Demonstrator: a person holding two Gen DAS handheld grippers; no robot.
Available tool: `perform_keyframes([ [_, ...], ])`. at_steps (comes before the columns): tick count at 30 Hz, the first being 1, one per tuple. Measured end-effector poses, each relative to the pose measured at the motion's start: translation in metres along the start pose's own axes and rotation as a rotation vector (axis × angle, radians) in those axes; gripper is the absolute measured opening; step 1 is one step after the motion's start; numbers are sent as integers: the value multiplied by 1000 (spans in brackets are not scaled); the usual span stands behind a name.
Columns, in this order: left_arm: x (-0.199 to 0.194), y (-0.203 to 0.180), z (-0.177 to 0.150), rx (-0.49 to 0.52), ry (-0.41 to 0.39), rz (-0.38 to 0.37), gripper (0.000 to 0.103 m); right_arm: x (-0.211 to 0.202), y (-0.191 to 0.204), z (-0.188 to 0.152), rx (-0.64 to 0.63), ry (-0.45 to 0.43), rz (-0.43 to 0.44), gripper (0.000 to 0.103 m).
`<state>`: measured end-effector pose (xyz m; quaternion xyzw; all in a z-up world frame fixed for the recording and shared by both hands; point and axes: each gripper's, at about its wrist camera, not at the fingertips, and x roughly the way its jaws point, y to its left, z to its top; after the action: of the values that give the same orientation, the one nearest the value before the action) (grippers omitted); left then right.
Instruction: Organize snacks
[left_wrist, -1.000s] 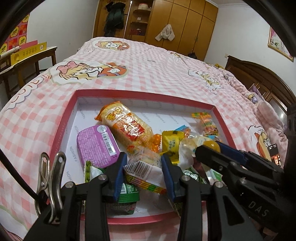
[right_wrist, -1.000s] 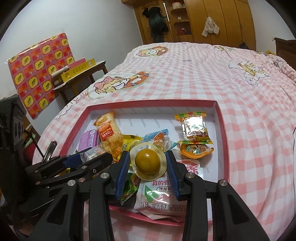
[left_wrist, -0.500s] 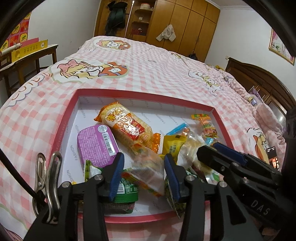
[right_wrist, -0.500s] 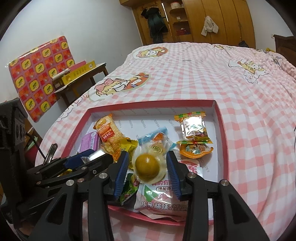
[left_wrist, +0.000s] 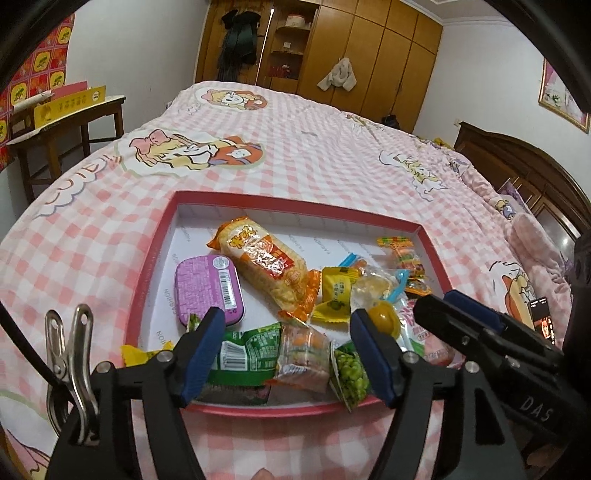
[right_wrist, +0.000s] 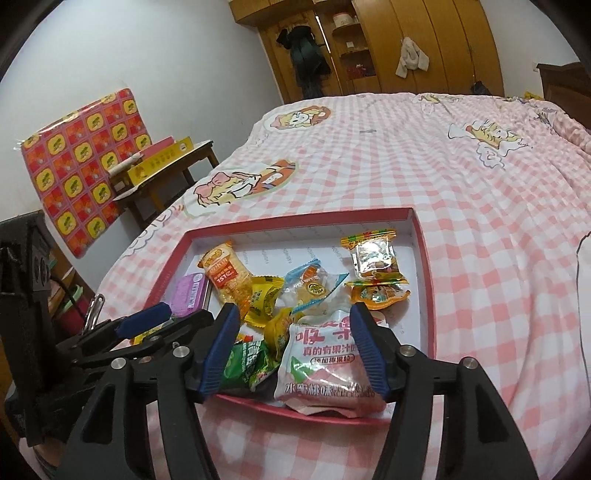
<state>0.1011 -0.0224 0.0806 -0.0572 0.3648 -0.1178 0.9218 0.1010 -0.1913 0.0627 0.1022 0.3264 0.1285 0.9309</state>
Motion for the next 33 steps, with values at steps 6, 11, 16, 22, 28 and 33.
perform_keyframes([
  [6, -16, -5, -5, 28, -10, 31, 74, -12, 4, -7, 2, -3, 16, 66],
  [11, -29, -7, -12, 31, -10, 51, 74, -20, 8, -15, -6, 6, 18, 68],
  [16, -37, -7, -23, 31, 11, 70, 74, -28, 13, -26, -21, 15, 10, 68],
  [22, -41, -6, -37, 32, 36, 84, 74, -31, 15, -41, -23, 38, -6, 68],
  [28, -36, -4, -52, 32, 72, 102, 74, -28, 11, -56, -14, 71, -23, 68],
  [33, -26, -1, -58, 28, 101, 116, 74, -21, 7, -64, -6, 102, -42, 68],
])
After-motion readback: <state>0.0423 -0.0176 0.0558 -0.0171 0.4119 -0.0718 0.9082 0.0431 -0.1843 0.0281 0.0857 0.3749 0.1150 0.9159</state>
